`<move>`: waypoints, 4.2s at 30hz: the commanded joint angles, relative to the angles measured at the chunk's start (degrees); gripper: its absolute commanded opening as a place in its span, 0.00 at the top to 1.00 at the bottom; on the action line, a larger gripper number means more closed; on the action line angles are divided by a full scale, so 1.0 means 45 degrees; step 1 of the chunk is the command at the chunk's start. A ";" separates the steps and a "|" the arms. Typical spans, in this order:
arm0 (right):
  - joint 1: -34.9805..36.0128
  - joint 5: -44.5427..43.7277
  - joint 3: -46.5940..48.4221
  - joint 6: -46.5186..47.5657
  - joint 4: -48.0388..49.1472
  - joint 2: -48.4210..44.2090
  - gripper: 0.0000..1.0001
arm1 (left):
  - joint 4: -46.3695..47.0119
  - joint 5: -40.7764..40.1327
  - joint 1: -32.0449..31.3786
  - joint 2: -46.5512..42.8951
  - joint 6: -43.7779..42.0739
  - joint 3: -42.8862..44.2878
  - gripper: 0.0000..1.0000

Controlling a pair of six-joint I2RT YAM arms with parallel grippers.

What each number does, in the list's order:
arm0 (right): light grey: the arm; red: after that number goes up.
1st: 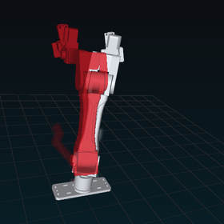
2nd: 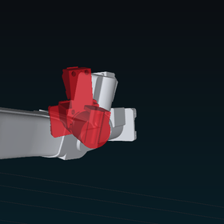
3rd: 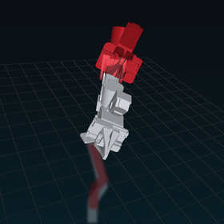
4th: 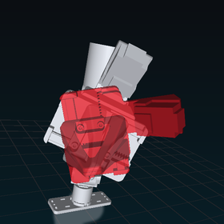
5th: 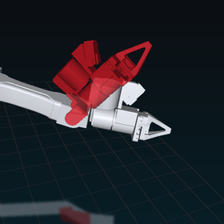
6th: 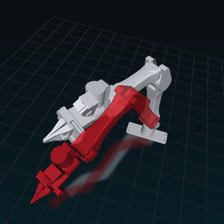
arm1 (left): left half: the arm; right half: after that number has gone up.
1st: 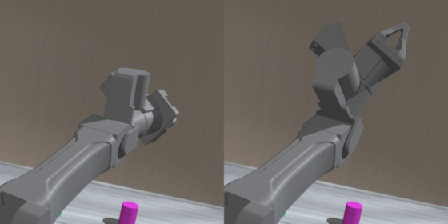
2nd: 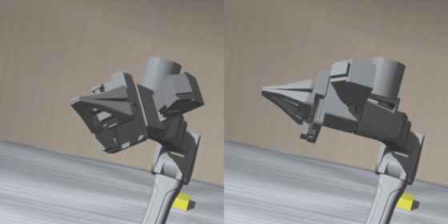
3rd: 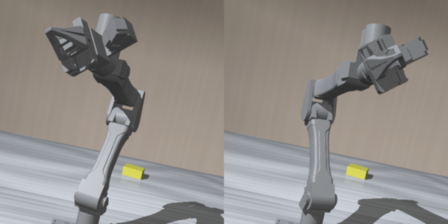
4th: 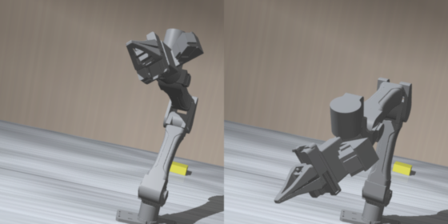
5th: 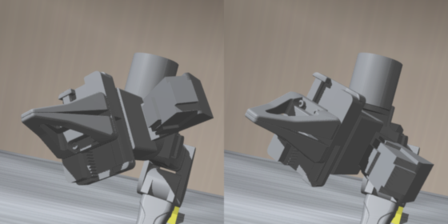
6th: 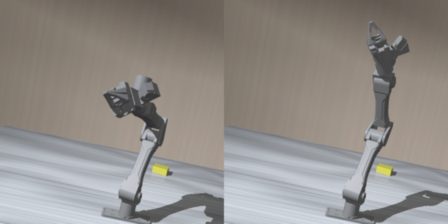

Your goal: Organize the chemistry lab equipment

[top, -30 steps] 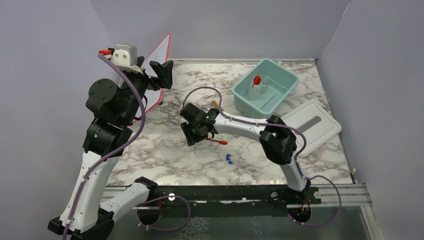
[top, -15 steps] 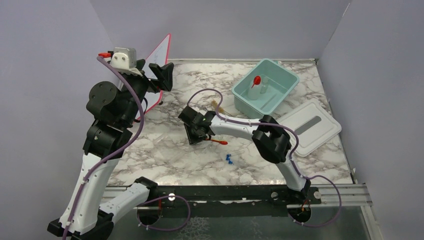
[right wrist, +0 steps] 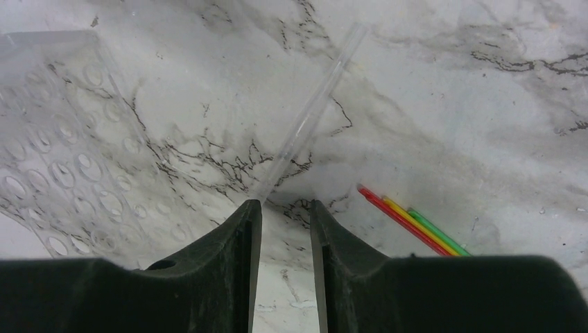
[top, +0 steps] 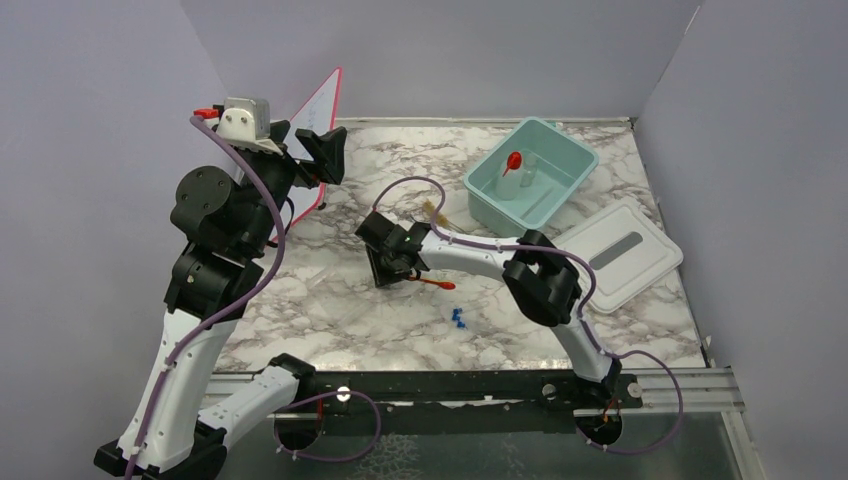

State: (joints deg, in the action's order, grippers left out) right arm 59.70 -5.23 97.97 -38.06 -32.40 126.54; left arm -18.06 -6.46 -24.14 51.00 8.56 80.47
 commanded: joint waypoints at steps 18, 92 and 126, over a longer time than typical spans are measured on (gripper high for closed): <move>0.0304 -0.1055 0.1086 0.0890 0.0027 0.1133 0.62 | 0.0373 -0.0225 -0.0065 -0.0141 -0.0059 -0.0279 0.02; -0.9965 -0.5027 -0.2220 -0.2109 -0.0196 -0.3744 0.94 | 0.1279 0.4746 -0.0065 0.1338 0.2933 -0.1185 0.07; -0.5316 0.1526 -0.2808 0.6738 0.1455 -0.7075 0.42 | 0.0824 0.3741 -0.0065 0.1221 0.2387 -0.0942 0.06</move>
State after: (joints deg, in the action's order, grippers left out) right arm 30.87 -0.40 86.46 -14.37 -24.29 91.70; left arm -15.40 10.81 -24.14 57.71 18.87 76.18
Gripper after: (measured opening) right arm 0.565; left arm 0.943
